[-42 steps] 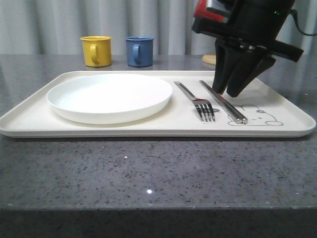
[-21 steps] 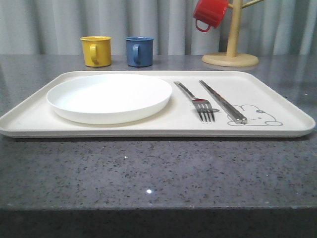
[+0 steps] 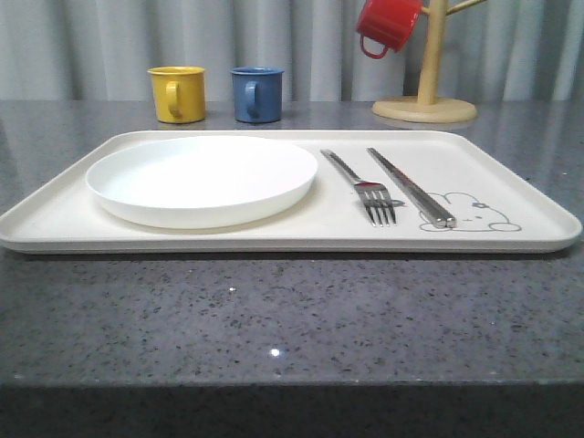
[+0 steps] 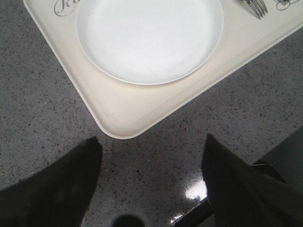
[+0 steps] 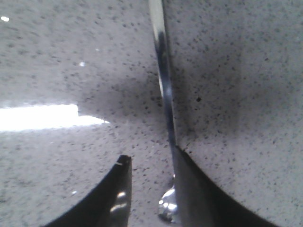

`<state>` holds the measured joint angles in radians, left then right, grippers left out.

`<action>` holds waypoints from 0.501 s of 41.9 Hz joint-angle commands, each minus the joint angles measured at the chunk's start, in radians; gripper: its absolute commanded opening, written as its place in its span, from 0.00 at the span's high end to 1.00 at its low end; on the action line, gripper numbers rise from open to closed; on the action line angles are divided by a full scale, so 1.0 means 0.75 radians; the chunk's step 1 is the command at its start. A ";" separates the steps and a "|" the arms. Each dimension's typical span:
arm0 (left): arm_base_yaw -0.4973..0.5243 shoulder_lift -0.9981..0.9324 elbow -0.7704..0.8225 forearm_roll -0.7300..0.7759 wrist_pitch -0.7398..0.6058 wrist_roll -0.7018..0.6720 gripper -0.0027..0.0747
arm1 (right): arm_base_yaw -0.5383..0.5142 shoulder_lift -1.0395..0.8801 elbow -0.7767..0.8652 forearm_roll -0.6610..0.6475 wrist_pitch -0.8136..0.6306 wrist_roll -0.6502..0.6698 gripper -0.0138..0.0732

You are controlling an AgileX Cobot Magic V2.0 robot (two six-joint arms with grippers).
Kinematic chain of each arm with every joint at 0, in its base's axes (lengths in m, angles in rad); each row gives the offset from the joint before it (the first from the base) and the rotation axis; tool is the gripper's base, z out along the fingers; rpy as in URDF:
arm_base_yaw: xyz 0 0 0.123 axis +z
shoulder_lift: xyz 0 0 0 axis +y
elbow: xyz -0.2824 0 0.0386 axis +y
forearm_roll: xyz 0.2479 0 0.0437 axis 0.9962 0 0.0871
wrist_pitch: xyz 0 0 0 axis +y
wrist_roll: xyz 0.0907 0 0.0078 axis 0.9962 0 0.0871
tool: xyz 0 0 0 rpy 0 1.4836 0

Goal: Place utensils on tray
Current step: 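Move the right gripper back to the spoon on the table and grasp it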

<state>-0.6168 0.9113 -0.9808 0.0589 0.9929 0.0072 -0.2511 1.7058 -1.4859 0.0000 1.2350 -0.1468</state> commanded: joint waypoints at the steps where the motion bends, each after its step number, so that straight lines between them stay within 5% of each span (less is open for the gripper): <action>1: -0.010 -0.008 -0.033 0.003 -0.073 -0.010 0.39 | -0.012 -0.029 -0.032 -0.080 0.021 -0.034 0.55; 21: -0.010 -0.008 -0.033 0.003 -0.073 -0.010 0.39 | -0.013 0.073 -0.032 -0.106 0.028 -0.034 0.55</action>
<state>-0.6168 0.9113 -0.9808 0.0589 0.9929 0.0072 -0.2514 1.7997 -1.4859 -0.0587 1.2288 -0.1617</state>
